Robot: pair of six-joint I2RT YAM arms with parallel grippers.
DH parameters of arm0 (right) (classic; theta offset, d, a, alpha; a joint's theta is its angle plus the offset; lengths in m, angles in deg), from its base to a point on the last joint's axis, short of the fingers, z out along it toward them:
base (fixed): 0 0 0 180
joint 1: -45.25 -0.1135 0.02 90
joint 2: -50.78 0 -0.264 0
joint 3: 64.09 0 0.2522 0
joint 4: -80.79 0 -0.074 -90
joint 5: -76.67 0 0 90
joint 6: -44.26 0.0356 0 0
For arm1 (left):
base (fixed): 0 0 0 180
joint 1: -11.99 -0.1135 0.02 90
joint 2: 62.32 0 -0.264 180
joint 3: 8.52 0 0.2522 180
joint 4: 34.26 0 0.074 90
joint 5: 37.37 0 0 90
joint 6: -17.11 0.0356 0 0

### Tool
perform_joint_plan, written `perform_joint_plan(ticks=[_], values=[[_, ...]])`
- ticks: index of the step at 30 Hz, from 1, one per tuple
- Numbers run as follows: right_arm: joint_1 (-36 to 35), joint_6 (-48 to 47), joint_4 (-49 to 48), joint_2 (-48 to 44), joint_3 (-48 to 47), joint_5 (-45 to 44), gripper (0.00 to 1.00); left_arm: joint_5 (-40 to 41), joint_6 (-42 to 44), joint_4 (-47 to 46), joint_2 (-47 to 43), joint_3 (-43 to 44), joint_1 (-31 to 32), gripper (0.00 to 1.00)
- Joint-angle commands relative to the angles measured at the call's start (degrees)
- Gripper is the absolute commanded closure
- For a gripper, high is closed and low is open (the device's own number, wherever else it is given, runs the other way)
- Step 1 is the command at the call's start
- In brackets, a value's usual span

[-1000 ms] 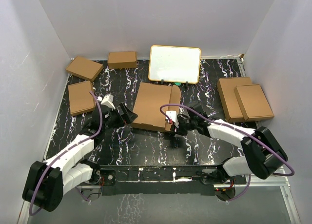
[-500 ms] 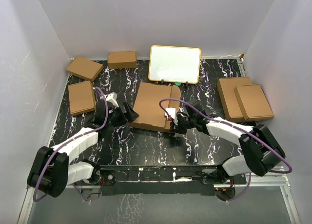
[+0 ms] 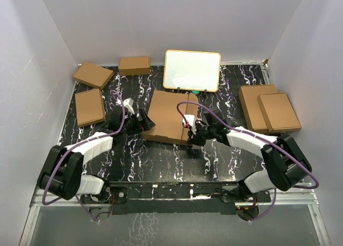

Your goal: Fold the paper box

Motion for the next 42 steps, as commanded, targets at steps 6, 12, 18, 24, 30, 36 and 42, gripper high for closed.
perform_joint_plan(ticks=[6,12,18,24,30,36,42], values=[[0.19,1.27,-0.36,1.31,-3.46,1.77,0.92,-3.04,1.72,-1.47,2.72,3.12,0.34,0.16],[-0.99,0.96,0.82,1.88,-5.3,1.06,0.92,-4.15,1.61,-1.46,2.72,2.81,0.43,0.2],[-2.08,-0.01,1.77,1.83,-6.09,0.18,0.92,-4.27,2.31,-0.43,4.0,2.77,0.43,0.25],[-3.15,-1.42,2.71,1.51,-6.52,-0.09,0.92,-4.47,2.52,-0.11,4.86,2.89,0.52,0.27],[-3.87,-2.32,3.21,1.45,-7.02,-0.77,0.92,-4.04,2.78,0.62,5.22,3.15,0.69,0.28],[-3.91,0.16,2.75,2.24,-7.86,-2.11,0.92,-4.16,3.06,0.76,5.68,3.41,0.74,0.29],[-3.81,2.57,2.3,2.91,-8.21,-4.78,0.92,-4.1,3.53,1.03,5.7,3.42,0.78,0.29]])
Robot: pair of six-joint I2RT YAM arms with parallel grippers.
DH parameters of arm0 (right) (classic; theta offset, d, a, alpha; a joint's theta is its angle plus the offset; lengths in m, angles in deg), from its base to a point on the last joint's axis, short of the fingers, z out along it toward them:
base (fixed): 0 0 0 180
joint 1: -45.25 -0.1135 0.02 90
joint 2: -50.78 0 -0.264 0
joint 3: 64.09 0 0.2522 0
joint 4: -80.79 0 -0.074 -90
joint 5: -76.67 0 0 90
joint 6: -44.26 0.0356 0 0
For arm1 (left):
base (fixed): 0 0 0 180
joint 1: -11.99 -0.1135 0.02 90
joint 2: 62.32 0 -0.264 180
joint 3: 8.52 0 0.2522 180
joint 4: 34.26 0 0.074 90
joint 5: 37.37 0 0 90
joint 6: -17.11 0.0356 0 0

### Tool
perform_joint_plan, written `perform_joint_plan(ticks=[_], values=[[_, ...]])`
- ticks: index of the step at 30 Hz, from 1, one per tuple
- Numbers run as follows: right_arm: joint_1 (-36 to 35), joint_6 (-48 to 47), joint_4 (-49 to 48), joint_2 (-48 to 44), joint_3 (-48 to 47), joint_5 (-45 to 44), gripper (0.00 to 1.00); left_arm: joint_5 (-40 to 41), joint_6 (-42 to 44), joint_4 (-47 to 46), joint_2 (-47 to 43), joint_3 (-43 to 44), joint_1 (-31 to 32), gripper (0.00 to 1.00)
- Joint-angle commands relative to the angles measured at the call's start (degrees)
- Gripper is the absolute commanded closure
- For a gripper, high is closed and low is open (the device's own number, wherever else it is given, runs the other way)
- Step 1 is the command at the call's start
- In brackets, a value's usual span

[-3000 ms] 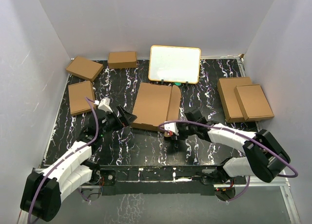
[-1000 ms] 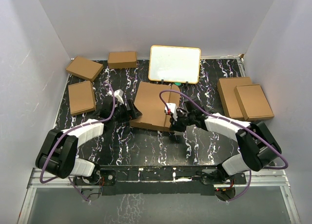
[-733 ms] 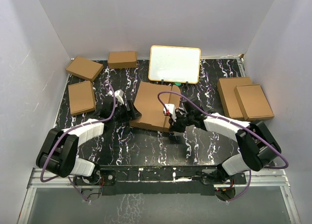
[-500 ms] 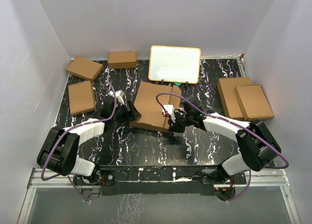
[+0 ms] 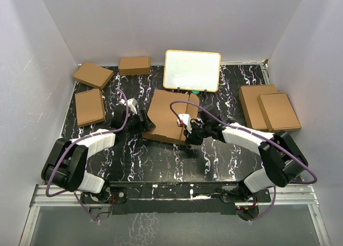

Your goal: Fold the paper box

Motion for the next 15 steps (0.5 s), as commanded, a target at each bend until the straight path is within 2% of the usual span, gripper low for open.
perform_joint_plan(ticks=[1,8,15], values=[[-0.44,2.18,-3.75,0.09,-2.73,-1.73,0.92,-1.5,1.06,1.49,0.11,1.25,0.58,0.29],[-0.45,2.6,-3.53,-0.07,-2.99,-1.05,0.92,-1.99,0.99,0.94,0.61,1.16,0.57,0.29],[-0.92,2.48,1.04,3.26,-8.53,-0.3,0.92,-2.72,0.4,0.52,1.53,1.36,1.47,0.32]])
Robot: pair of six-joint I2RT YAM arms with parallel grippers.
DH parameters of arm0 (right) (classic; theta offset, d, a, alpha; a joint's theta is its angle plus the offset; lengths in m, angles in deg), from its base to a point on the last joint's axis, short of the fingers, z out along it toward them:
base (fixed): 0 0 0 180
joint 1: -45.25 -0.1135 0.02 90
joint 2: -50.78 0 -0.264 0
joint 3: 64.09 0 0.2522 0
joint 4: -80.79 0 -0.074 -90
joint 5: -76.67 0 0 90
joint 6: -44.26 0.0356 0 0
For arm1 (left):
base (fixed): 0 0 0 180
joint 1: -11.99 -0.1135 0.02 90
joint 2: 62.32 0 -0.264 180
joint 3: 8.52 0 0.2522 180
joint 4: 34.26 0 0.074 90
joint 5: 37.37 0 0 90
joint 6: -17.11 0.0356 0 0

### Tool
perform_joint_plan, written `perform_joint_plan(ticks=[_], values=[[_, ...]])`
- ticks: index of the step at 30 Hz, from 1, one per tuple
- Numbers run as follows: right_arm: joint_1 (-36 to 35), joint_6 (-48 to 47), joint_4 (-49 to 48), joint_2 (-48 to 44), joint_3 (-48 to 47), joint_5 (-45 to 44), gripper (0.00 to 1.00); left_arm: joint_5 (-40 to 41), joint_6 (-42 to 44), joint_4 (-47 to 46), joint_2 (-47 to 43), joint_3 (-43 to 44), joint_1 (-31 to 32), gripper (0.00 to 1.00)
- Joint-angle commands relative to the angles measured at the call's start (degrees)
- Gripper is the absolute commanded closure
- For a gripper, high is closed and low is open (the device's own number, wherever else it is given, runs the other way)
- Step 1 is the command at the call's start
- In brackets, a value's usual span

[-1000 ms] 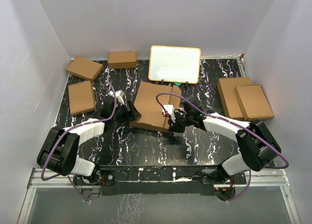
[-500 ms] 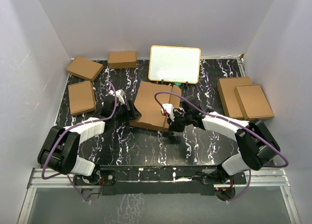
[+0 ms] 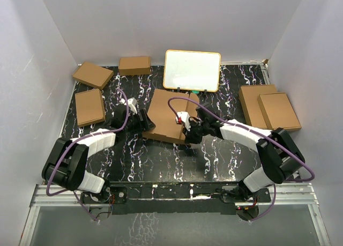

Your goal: Fold the paper box

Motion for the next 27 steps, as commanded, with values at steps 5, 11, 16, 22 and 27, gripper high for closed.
perform_joint_plan(ticks=[5,11,16,22,27], values=[[-2.31,-0.54,2.91,4.39,-10.28,-0.51,0.92,-2.46,0.16,1.48,0.87,0.96,2.21,0.33],[-3.34,-0.75,7.27,7.29,-15.83,-1.1,0.92,-2.35,0.25,1.64,0.71,0.64,2.76,0.33],[-4.72,-0.5,9.94,9.68,-19.71,-2.59,0.92,-2.35,0.11,1.33,0.62,0.47,3.19,0.34],[-6.29,-1.78,11.1,10.18,-21.19,-2.64,0.92,-2.1,0.03,1.46,0.54,0.4,3.55,0.34],[-7.42,-2.42,9.92,8.41,-20.03,-2.98,0.92,-1.73,-0.11,1.6,0.66,0.39,3.63,0.34]])
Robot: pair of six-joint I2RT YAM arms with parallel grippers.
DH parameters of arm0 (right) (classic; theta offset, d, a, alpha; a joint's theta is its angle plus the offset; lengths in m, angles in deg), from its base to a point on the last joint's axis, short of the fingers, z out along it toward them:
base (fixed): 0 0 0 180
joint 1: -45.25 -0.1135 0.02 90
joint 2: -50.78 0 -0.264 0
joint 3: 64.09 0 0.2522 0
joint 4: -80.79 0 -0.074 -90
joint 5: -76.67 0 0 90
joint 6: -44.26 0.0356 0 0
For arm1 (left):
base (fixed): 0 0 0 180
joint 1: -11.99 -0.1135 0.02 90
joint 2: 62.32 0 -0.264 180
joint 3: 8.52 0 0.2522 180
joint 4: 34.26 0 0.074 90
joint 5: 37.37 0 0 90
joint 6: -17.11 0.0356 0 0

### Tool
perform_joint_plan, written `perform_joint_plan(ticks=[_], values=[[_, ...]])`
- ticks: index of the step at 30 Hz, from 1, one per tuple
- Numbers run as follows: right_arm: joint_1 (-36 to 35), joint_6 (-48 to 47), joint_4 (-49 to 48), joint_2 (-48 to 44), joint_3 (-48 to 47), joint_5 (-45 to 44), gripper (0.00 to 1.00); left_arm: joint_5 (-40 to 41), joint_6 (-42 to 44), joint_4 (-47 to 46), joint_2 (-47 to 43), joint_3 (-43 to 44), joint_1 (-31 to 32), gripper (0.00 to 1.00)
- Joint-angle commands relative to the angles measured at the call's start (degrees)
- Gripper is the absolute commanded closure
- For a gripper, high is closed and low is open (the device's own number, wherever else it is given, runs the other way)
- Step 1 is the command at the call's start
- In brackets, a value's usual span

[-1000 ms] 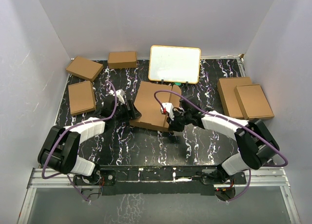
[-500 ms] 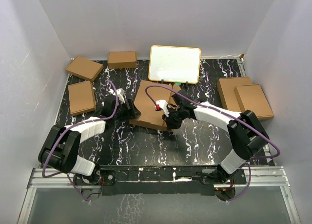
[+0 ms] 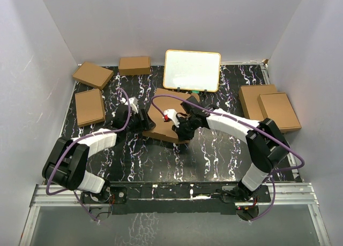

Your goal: Fold the paper box

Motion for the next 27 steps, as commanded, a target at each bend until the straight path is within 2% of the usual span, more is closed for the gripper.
perform_joint_plan(ticks=[1,7,12,18,23,26,27], values=[[-1.68,-0.64,-8.13,-1.28,-2.04,1.83,0.92,-4.54,-0.51,2.72,0.2,0.01,2.31,0.34],[-1.65,-0.5,-5.55,0.08,-3.72,0.27,0.9,-3.61,-0.18,3.91,-0.32,0.7,2.31,0.34],[-0.81,-2.16,-2.73,-3.52,-2.07,0.17,0.71,-1.24,0.82,6.8,-1.7,1.86,2.2,0.29],[2.3,-4.21,-1.32,-9.79,0.73,5.16,0.55,1.62,0.86,11.15,-5.14,4.67,1.71,0.18],[11.26,-3.62,-1.41,-12.77,1.17,15.24,0.53,6.33,2.3,17.97,-11.21,8.84,1.44,0.14],[16.42,1.57,-6.96,-13.05,1.47,15.17,0.54,8.42,2.29,21.98,-15.25,9.81,1.27,0.16],[17.57,3.3,-9.76,-12.94,1.56,13.1,0.62,8.68,1.91,22.94,-16.8,9.51,1.25,0.17]])
